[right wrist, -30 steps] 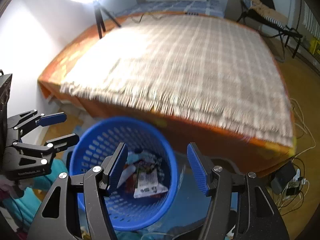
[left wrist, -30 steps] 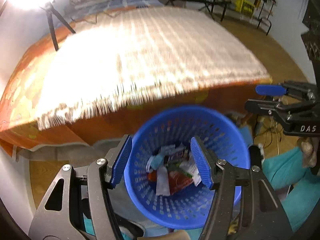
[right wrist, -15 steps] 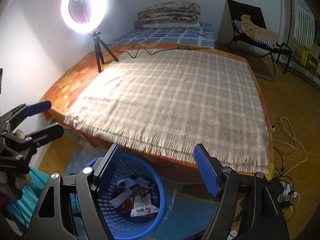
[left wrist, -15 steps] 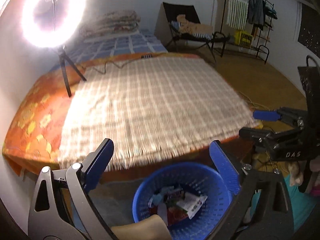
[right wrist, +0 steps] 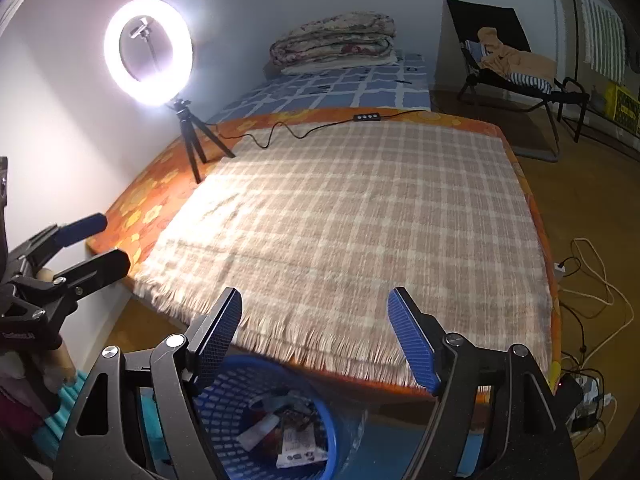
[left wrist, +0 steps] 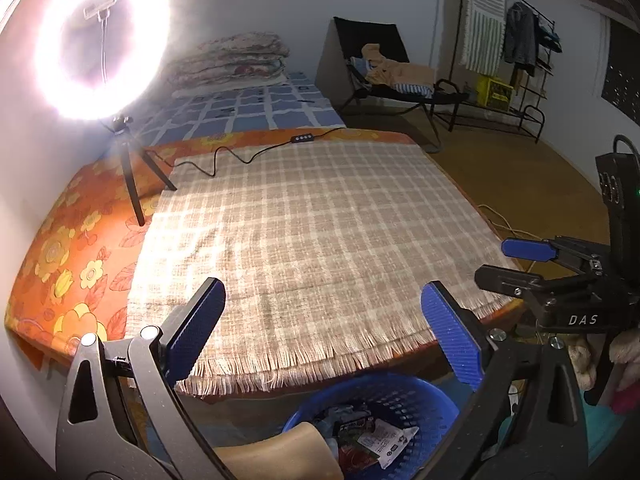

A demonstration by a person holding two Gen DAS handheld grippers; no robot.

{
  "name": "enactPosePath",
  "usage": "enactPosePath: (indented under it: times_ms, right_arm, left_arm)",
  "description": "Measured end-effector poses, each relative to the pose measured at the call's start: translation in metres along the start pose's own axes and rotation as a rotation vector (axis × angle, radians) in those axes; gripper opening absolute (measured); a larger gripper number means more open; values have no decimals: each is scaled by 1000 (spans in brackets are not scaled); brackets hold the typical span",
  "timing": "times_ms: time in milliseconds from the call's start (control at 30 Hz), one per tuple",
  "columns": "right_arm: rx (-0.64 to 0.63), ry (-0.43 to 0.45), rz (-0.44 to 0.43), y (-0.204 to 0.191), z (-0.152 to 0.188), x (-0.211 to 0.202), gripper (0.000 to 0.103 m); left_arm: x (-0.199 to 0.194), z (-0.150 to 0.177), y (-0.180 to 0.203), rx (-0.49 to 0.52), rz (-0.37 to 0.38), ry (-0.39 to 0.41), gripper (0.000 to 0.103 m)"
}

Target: Collect trash

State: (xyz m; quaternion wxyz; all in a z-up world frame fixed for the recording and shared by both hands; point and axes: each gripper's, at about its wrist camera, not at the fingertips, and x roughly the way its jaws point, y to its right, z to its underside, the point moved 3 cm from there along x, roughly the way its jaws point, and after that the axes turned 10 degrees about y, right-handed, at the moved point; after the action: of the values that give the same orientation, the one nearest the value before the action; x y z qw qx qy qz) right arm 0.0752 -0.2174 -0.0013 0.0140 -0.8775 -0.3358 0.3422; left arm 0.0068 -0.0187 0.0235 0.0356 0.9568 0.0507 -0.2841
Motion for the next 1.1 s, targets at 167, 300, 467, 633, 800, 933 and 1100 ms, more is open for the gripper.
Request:
enactPosePath:
  times_ms: [167, 300, 467, 633, 800, 933, 1100]
  right_arm:
    - [27, -10, 1, 4, -2, 11, 75]
    - [26, -10, 6, 3, -4, 16, 75]
    - [38, -26, -8, 3, 0, 22, 75]
    - [44, -26, -7, 5, 3, 24, 75]
    - [49, 0, 4, 7, 4, 21, 75]
    - [46, 16, 10, 7, 4, 21, 75]
    - [45, 22, 5, 5, 3, 22, 76]
  left_arm:
    - [15, 4, -11, -32, -6, -29, 100]
    - [20, 6, -15, -40, -21, -37, 100]
    - [23, 9, -17, -43, -26, -46, 100]
    - [23, 12, -16, -42, -27, -53, 100]
    - [24, 12, -16, -43, -23, -54, 100]
    - [24, 12, -15, -43, -22, -55, 100]
    - [24, 13, -15, -45, -23, -57, 100]
